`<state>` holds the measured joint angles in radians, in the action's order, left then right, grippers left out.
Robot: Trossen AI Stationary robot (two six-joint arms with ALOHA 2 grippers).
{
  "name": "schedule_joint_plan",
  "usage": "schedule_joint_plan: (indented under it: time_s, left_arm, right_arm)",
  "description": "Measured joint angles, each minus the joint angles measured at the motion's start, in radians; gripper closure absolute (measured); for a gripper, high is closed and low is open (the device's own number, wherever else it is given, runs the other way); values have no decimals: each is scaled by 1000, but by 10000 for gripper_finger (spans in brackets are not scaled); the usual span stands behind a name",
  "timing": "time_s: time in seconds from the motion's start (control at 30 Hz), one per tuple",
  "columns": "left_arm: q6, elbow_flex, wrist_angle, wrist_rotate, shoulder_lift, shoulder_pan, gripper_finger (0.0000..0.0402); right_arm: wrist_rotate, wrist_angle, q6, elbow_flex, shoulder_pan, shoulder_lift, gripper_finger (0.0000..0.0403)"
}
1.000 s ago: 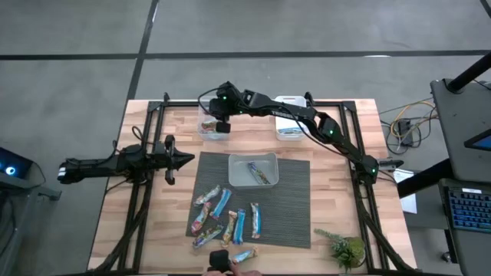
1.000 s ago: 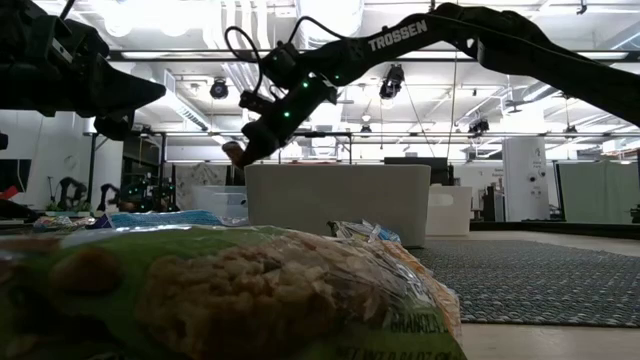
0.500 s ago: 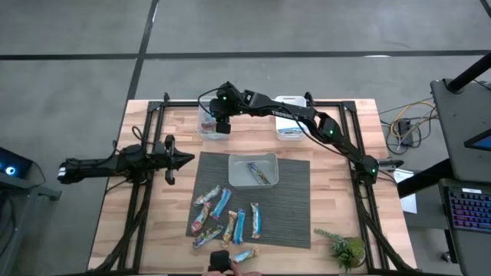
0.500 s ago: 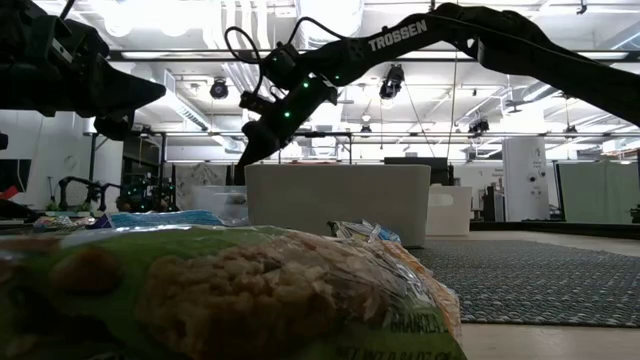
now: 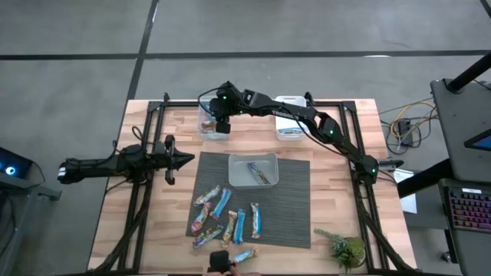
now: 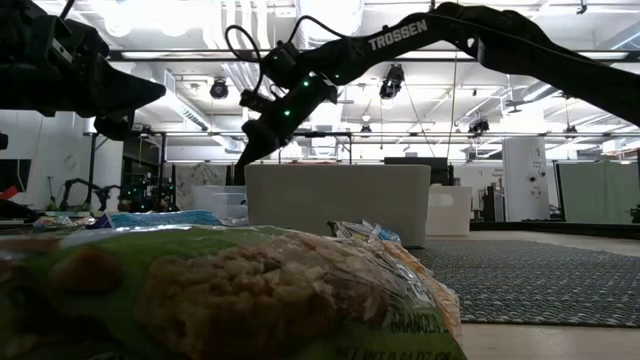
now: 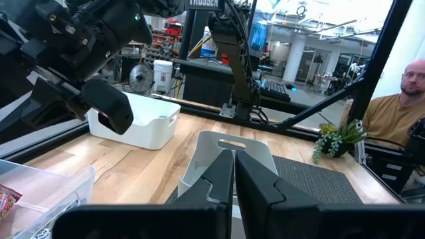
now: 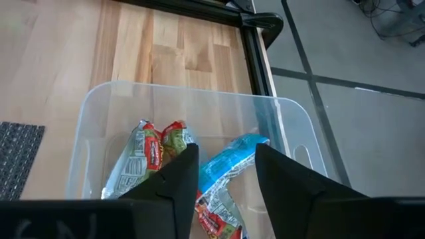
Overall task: Pick and place Granola Bars by type
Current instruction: Put the yellow granola bar into the white bin
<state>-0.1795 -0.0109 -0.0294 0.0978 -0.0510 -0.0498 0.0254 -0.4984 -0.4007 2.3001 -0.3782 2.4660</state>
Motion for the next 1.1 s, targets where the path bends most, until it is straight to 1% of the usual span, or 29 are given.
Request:
schedule_joint_plan:
  time_s: [0.13, 0.37, 0.57, 0.8, 0.9, 1.1]
  left_arm:
    - [0, 0, 0, 0, 0, 0, 401]
    - [0, 0, 0, 0, 0, 0, 401]
    - [0, 0, 0, 0, 0, 0, 401]
    - [0, 0, 0, 0, 0, 0, 401]
    - [0, 0, 0, 0, 0, 0, 401]
    - [0, 0, 0, 0, 0, 0, 401]
  right_arm:
    - [0, -10, 0, 0, 0, -7, 303]
    - [1, -65, 0, 1, 5, -49, 386]
    - [16, -121, 46, 2, 24, -102, 394]
    - [123, -238, 111, 2, 79, -200, 394]
    - [141, -297, 104, -3, 112, -251, 394]
    - [142, -434, 30, -12, 180, -347, 394]
